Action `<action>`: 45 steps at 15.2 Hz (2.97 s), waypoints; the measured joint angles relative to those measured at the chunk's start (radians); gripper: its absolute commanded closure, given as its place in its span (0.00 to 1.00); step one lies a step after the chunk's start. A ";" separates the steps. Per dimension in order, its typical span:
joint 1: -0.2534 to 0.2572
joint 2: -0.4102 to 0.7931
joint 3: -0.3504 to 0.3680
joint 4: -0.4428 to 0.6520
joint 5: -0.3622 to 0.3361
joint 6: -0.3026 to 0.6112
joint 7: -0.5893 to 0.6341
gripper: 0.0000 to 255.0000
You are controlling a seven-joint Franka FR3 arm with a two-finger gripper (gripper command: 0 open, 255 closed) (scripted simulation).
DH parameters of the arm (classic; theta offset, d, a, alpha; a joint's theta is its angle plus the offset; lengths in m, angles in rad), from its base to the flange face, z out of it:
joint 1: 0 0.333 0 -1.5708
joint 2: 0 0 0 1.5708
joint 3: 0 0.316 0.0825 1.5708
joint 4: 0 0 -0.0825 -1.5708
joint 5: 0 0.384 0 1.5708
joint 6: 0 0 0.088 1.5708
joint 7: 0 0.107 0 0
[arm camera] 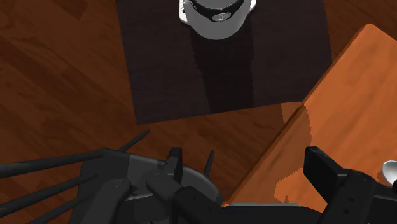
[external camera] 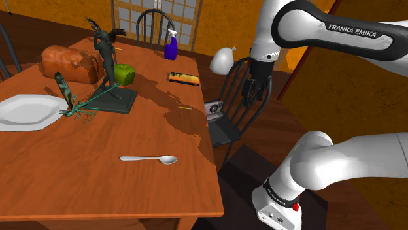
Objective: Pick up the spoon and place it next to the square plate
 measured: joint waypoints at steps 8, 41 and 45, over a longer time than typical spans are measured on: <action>0.074 0.070 0.031 -0.083 0.060 0.222 -0.040 0.00; 0.398 0.819 0.236 0.031 0.276 1.212 -0.295 0.00; 0.400 0.840 0.238 0.033 0.274 1.232 -0.292 0.00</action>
